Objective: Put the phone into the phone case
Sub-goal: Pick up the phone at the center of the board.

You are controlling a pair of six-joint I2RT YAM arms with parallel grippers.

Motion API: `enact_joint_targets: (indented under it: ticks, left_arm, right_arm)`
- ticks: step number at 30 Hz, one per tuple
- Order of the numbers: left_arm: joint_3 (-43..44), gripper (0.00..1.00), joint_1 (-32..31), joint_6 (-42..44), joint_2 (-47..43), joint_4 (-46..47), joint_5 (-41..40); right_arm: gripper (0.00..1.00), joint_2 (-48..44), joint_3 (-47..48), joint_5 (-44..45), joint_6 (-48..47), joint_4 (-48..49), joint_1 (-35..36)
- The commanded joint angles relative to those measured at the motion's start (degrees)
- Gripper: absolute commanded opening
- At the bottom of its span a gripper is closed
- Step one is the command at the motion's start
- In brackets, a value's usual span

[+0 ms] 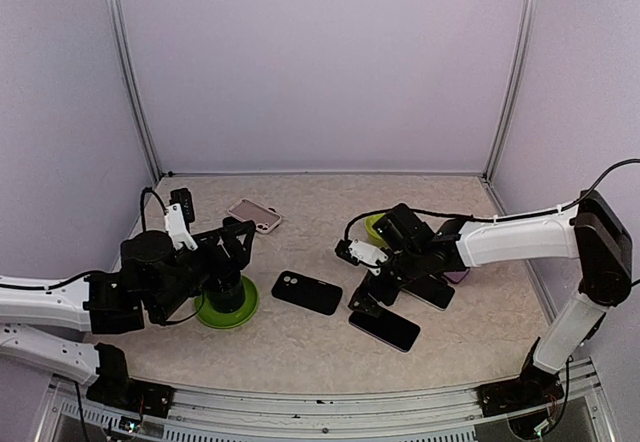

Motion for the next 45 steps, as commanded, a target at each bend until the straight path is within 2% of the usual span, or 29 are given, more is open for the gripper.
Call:
enact_joint_targets:
  ticks: [1,12,32,37,45]
  left_arm:
    - [0.83,0.99,0.80,0.28,2.84,2.04,3.04]
    - [4.21,0.99,0.85,-0.89,10.30,0.66,7.99]
    - [3.73,0.99,0.99,-1.56,13.52,1.93,6.59]
    - [4.07,0.99,0.93,-1.57,14.13,1.50,6.23]
    - [4.33,0.99,1.11,-1.97,14.64,0.13,4.98]
  right_arm:
    - [1.00,-2.69,-3.83,1.07,4.18,3.96,-0.07]
    - [1.00,-2.41,-8.84,1.18,7.41,6.77,0.81]
    - [0.99,0.69,-12.34,2.39,9.07,8.82,3.75]
    - [0.96,1.72,-12.15,2.34,8.71,8.72,4.50]
    - [0.85,2.75,-11.57,2.18,8.48,7.09,4.91]
